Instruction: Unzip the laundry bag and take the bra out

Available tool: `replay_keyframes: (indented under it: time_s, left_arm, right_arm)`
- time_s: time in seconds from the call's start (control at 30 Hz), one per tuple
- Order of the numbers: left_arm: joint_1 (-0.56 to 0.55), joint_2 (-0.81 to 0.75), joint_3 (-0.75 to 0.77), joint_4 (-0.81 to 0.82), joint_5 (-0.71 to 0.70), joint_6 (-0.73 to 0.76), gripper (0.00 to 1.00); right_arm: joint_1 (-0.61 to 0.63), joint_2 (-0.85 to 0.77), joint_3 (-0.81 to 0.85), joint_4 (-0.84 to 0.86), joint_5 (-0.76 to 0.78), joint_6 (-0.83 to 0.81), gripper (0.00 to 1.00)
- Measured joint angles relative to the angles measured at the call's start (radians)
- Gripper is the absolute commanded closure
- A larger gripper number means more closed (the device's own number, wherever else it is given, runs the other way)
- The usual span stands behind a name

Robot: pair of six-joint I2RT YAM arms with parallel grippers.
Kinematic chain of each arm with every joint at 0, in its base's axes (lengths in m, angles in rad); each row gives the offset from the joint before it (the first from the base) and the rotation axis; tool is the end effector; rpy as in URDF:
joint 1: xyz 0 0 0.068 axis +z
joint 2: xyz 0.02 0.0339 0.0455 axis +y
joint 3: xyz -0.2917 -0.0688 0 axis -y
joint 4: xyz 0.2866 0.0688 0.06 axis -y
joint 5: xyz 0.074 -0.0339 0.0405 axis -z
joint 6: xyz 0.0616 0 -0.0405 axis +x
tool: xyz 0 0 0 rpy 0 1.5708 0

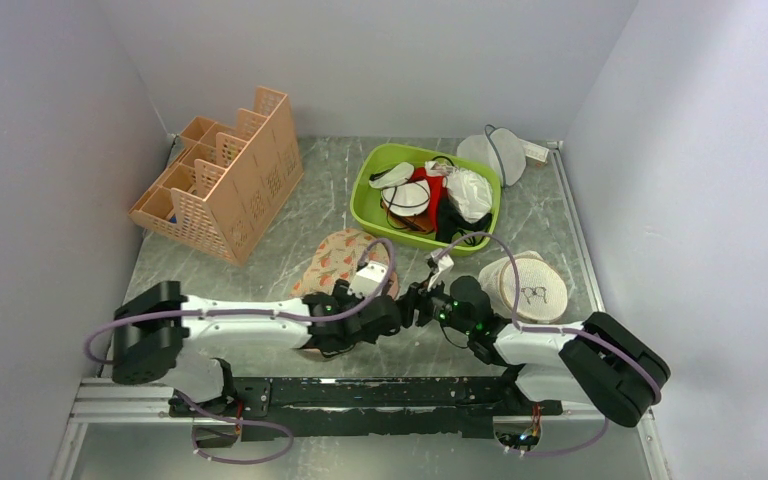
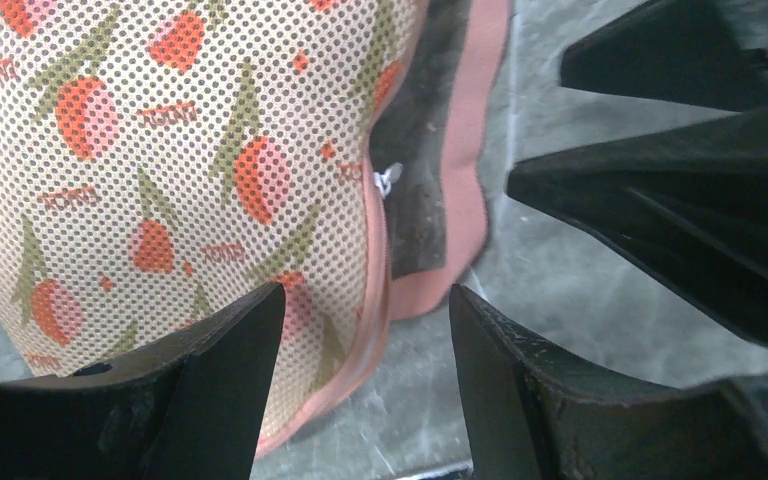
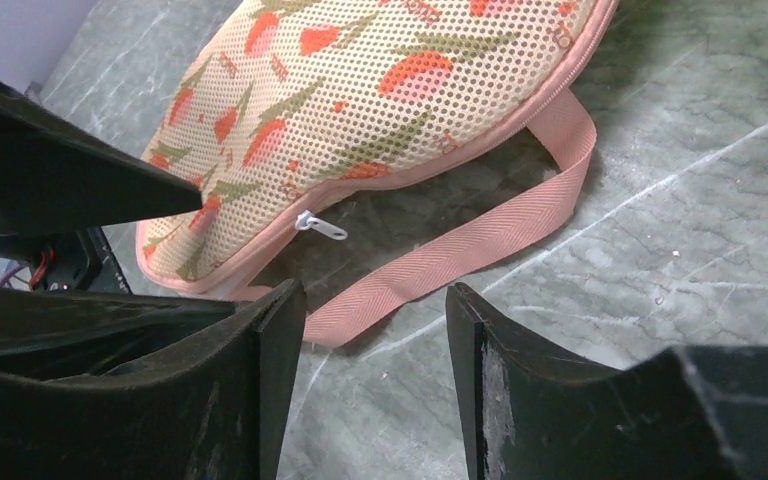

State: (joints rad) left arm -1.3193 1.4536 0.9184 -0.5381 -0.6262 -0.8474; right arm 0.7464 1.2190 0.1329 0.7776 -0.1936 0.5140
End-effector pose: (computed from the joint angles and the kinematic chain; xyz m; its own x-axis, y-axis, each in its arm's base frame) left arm 0.1151 -0.3030 0.1997 -0.6808 0.2092 -0.7019 0.3095 0.9508 -0.0168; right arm 0.1639 0.1677 0.1209 -0.5879 0.1135 -0.8010 -0.5878 0.6203 0.5193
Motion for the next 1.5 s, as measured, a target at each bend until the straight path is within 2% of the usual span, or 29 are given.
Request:
replay_keyframes:
  time_s: [0.13, 0.2, 0.3, 0.37, 0.47, 0.63, 0.8, 1.07, 1.33, 1.5]
  left_arm:
    - [0.0, 0.093, 0.012, -0.014, -0.047, 0.011, 0.35]
    - [0.003, 0.116, 0.012, -0.014, -0.058, 0.013, 0.43]
    - [0.011, 0.129, 0.007, -0.011, -0.065, 0.011, 0.54]
    - [0.018, 0.127, -0.005, -0.004, -0.064, 0.011, 0.62]
    - [0.026, 0.107, -0.036, 0.014, -0.054, 0.01, 0.69]
    - [0.033, 0.008, -0.11, 0.053, -0.017, 0.014, 0.75]
    - [0.035, -0.103, -0.176, 0.092, 0.024, 0.025, 0.8]
    - [0.041, -0.141, -0.191, 0.101, 0.049, 0.03, 0.82]
    - [0.042, -0.157, -0.191, 0.104, 0.068, 0.036, 0.84]
    - [0.042, -0.167, -0.194, 0.112, 0.072, 0.047, 0.85]
  right_arm:
    - [-0.001, -0.002, 0.002, -0.022, -0.002, 0.002, 0.5]
    - [-0.001, -0.001, 0.002, -0.018, -0.009, 0.0, 0.52]
    - [-0.002, 0.02, 0.002, 0.004, -0.033, -0.014, 0.62]
    - [-0.003, 0.07, 0.008, 0.036, -0.076, -0.032, 0.66]
    - [-0.005, 0.172, 0.031, 0.087, -0.147, -0.048, 0.66]
    - [-0.005, 0.34, 0.089, 0.204, -0.256, -0.05, 0.57]
    - [-0.005, 0.468, 0.126, 0.34, -0.337, -0.024, 0.56]
    - [0.014, 0.548, 0.164, 0.444, -0.386, 0.01, 0.55]
    - [0.07, 0.589, 0.192, 0.461, -0.351, 0.023, 0.75]
    - [0.074, 0.597, 0.196, 0.474, -0.326, 0.033, 0.93]
